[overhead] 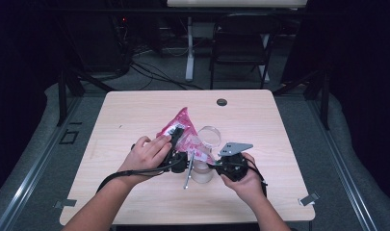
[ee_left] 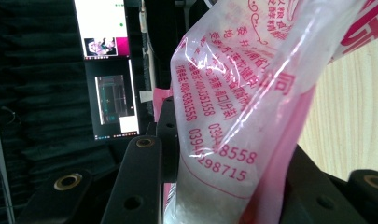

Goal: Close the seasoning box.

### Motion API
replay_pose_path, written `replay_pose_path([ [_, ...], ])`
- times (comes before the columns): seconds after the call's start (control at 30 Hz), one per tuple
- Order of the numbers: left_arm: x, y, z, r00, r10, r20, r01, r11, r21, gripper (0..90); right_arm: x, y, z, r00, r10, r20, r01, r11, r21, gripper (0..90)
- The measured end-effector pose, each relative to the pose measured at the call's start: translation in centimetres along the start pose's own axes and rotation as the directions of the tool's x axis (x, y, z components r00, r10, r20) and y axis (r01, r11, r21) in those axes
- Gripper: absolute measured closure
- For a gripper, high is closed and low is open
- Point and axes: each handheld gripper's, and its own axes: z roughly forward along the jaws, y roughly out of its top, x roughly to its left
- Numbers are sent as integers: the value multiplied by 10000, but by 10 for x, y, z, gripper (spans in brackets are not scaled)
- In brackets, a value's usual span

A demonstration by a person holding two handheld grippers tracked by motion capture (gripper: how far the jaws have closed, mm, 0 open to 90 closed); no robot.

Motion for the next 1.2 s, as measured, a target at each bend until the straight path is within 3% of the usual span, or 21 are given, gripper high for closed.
replay_pose_path([
  [0.3, 4, 0, 0, 9995, 300, -88, -301, 9995, -72, 674, -1, -1, 0, 10000, -52, -27, 52, 10000, 82, 900],
  [0.53, 5, -4, 3, 9996, 152, 246, -153, 9999, 24, 676, 0, 0, -1, 9998, -122, -142, 123, 9999, 115, 900],
  [0.67, 6, -4, 1, 9988, 340, 358, -346, 9993, 168, 670, 1, 0, -1, 9996, -185, -229, 189, 9997, 149, 900],
  [0.73, 6, -5, 2, 9990, 404, 191, -404, 9992, -10, 664, 1, 1, -1, 9994, -206, -271, 210, 9996, 166, 900],
  [1.2, 6, -8, 1, 9993, 301, 216, -300, 9995, -62, 655, 2, 1, -1, 9991, -267, -320, 274, 9994, 227, 900],
])
